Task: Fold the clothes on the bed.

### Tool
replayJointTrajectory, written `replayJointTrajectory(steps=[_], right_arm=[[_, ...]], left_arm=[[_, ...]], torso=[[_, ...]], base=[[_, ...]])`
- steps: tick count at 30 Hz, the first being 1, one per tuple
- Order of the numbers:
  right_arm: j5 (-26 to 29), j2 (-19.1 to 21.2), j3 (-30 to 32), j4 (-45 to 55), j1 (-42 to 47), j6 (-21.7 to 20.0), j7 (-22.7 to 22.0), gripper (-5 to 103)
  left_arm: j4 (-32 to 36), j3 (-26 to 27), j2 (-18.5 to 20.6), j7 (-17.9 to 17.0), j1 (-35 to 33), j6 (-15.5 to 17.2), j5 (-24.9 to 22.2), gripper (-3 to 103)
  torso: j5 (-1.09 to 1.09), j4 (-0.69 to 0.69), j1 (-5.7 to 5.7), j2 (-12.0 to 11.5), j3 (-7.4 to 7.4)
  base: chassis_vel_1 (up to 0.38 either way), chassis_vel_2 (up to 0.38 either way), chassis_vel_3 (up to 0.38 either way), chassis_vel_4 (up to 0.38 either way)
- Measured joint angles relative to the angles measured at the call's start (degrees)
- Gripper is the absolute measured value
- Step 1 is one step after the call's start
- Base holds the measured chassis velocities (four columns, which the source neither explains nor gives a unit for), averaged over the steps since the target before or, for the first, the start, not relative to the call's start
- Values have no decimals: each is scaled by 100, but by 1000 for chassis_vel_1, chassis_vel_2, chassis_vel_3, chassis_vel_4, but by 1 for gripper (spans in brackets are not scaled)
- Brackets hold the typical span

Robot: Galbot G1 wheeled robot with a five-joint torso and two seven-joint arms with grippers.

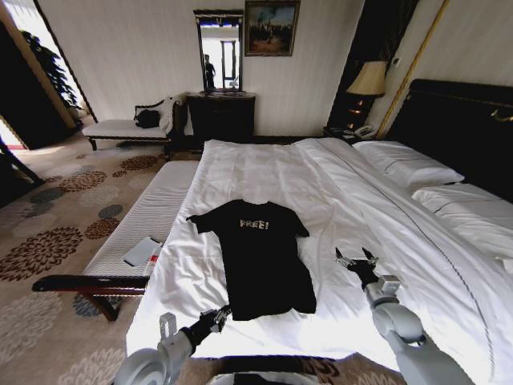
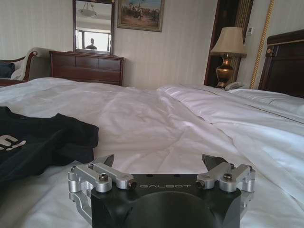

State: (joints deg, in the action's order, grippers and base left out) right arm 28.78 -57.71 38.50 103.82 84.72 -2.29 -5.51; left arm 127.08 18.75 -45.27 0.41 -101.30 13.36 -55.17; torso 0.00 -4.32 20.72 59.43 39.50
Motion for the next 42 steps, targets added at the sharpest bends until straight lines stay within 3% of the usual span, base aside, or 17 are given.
replayJointTrajectory(steps=[5,8,9,14,15,19,20,24,28,42], right_arm=[[198,-56,-95,98,49,-104,-29,100],[961,-51,-73,437,305,-546,-77,100],[961,-51,-73,437,305,-546,-77,100],[2912,-21,269,1287,944,-1907,-73,100],[2912,-21,269,1287,944,-1907,-73,100],[4381,171,646,1799,1186,-3006,-414,100],[4381,171,646,1799,1186,-3006,-414,100],[4823,345,882,1729,1312,-3695,-653,100],[5051,367,1035,1711,1484,-4009,-871,100],[4886,4,563,1729,1556,-4032,-974,100]], left_arm=[[96,487,-92,0,-487,-36,-2,0],[125,740,-168,-1,-704,-70,15,0],[125,740,-168,-1,-704,-70,15,0],[54,1009,-289,-1,-922,-138,81,0],[54,1009,-289,-1,-922,-138,81,0],[53,1006,-346,-1,-960,-166,177,0],[53,1006,-346,-1,-960,-166,177,0],[36,1010,-382,-1,-937,-183,207,0],[31,1020,-402,-1,-944,-198,245,0],[-9,928,-390,-1,-871,-206,327,0]], torso=[[0,0,0,0,0],[1,0,0,0,0],[1,0,0,0,0],[0,-3,-1,0,-1],[0,-3,-1,0,-1],[-2,-1,0,1,0],[-2,-1,0,1,0],[1,-1,0,0,0],[1,-1,0,0,0],[0,-1,0,0,0]], base=[[0,0,0,0],[0,0,0,0],[0,0,0,0],[0,0,0,0],[0,0,0,0],[0,0,0,0],[0,0,0,0],[0,0,0,0],[0,0,0,0],[0,0,0,0]])
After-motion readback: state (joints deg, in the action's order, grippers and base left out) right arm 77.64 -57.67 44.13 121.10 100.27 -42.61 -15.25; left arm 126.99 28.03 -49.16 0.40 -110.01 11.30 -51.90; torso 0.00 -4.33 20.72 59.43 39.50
